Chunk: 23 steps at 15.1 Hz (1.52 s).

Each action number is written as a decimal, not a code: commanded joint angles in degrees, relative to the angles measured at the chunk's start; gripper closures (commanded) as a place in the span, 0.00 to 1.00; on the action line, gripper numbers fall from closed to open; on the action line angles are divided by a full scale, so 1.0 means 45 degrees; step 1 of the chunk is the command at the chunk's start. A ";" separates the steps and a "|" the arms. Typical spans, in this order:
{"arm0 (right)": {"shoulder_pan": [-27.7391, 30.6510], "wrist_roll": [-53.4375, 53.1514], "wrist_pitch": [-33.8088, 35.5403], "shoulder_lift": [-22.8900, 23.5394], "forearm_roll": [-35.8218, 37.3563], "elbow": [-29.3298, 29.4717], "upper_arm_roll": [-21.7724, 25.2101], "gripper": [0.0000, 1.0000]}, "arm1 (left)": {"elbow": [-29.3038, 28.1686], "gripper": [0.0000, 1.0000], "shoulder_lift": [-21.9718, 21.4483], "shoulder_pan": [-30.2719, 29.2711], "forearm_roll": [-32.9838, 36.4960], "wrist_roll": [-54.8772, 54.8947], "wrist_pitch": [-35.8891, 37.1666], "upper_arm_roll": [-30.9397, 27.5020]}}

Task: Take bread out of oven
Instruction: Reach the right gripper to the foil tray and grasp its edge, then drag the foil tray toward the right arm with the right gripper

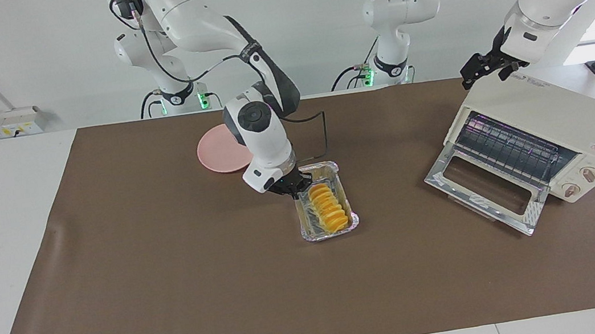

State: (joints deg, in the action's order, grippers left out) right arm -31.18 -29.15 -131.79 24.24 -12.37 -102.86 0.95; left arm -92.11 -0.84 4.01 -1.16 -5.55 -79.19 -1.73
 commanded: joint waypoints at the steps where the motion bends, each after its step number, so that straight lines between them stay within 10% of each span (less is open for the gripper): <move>1: 0.0598 0.0303 0.1037 -0.0094 -0.0084 0.0938 0.0063 1.00 | -0.0429 0.00 -0.0360 -0.0111 0.0141 -0.0016 -0.0234 0.0091; 7: 0.3994 0.4403 0.3152 -0.0523 -0.0336 0.1569 0.0043 1.00 | -0.0429 0.00 -0.0360 -0.0111 0.0141 -0.0016 -0.0234 0.0091; 11: 0.5540 0.5985 0.3017 -0.1302 -0.1214 -0.0653 0.0062 1.00 | -0.0429 0.00 -0.0360 -0.0111 0.0141 -0.0016 -0.0234 0.0091; 23: 0.5895 0.6028 0.3700 -0.2300 -0.1216 -0.2104 0.0063 1.00 | -0.0429 0.00 -0.0360 -0.0111 0.0141 -0.0016 -0.0234 0.0091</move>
State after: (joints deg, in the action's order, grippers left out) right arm -5.40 -2.42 -114.84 16.05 -16.68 -109.59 1.93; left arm -92.11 -0.84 4.01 -1.16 -5.55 -79.19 -1.73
